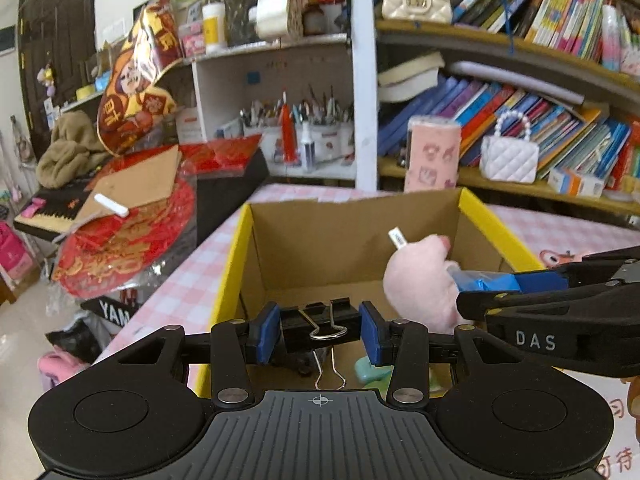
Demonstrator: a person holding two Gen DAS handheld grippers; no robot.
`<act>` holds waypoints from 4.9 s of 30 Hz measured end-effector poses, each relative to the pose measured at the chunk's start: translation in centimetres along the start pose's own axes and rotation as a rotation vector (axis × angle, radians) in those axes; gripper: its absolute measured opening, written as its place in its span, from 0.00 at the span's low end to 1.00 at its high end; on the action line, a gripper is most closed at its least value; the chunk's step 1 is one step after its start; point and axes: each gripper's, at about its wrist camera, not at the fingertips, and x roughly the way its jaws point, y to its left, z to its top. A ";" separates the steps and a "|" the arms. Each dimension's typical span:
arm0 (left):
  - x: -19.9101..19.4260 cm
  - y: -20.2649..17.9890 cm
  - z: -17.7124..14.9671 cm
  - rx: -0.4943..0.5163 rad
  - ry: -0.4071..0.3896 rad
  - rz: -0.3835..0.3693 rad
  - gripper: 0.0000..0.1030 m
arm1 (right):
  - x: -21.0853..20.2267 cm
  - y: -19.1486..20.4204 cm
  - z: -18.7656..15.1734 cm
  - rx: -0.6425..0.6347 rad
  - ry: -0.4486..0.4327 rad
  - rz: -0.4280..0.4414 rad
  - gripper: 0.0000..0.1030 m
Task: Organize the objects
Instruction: 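Open both tools to drop the binder clip and the blue toy into the box, then withdraw both open tools from the box toward the remaining toys, then close the left tool on the small white carton while the right tool grasps the pink heart plush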
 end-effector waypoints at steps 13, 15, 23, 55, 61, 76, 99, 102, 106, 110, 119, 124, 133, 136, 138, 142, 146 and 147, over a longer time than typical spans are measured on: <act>1.9 -1.0 0.0 0.039 0.043 0.023 0.42 | 3.2 0.4 0.8 -0.162 0.037 0.029 0.36; 1.9 -1.0 0.0 0.046 0.035 0.036 0.46 | 3.1 0.3 1.0 -0.154 0.043 0.032 0.40; -0.2 0.0 0.9 -0.008 -0.053 0.035 0.67 | 0.8 -0.8 1.7 -0.061 -0.033 0.002 0.53; -11.8 4.2 -7.2 -0.042 -0.072 -0.017 0.91 | -11.0 6.0 -7.9 0.096 -0.091 -0.165 0.70; -13.3 4.6 -9.2 -0.032 -0.035 -0.012 0.91 | -12.3 7.4 -10.4 0.103 -0.061 -0.174 0.70; -14.4 3.8 -11.8 0.010 0.040 -0.057 0.91 | -14.4 8.1 -14.9 0.166 0.001 -0.243 0.77; -12.0 -5.1 -10.5 0.135 0.070 -0.233 0.91 | -17.7 -0.6 -18.1 0.357 0.040 -0.429 0.79; -11.4 -7.0 -10.0 0.161 0.066 -0.250 0.91 | -17.9 -2.4 -18.2 0.376 0.049 -0.446 0.79; -10.5 -9.2 -9.1 0.161 0.071 -0.268 0.91 | -17.9 -4.8 -18.1 0.391 0.061 -0.463 0.79; -9.4 -11.5 -8.5 0.170 0.084 -0.282 0.91 | -17.9 -7.0 -17.9 0.396 0.067 -0.472 0.79; -7.1 -16.7 -6.8 0.188 0.091 -0.324 0.90 | -17.3 -12.9 -17.1 0.433 0.065 -0.487 0.79; -5.5 -20.1 -5.9 0.210 0.077 -0.311 0.84 | -16.5 -16.5 -15.9 0.446 0.037 -0.469 0.79; -0.2 -24.7 -3.7 0.193 0.084 -0.226 0.75 | -13.8 -22.1 -12.5 0.433 -0.005 -0.391 0.79; 1.9 -25.0 -2.9 0.130 0.103 -0.202 0.73 | -12.6 -23.0 -11.0 0.399 -0.021 -0.342 0.79; 3.2 -25.0 -2.4 0.079 0.114 -0.185 0.67 | -11.8 -23.6 -10.0 0.377 -0.034 -0.311 0.79; 5.5 -25.1 -1.8 0.020 0.148 -0.159 0.62 | -10.4 -24.3 -8.3 0.347 -0.042 -0.261 0.79; 6.5 -26.4 -1.7 0.058 0.150 -0.160 0.54 | -9.1 -24.5 -7.1 0.311 -0.045 -0.217 0.79; 6.7 -26.6 -1.8 0.066 0.152 -0.156 0.52 | -8.9 -24.6 -6.8 0.305 -0.047 -0.206 0.79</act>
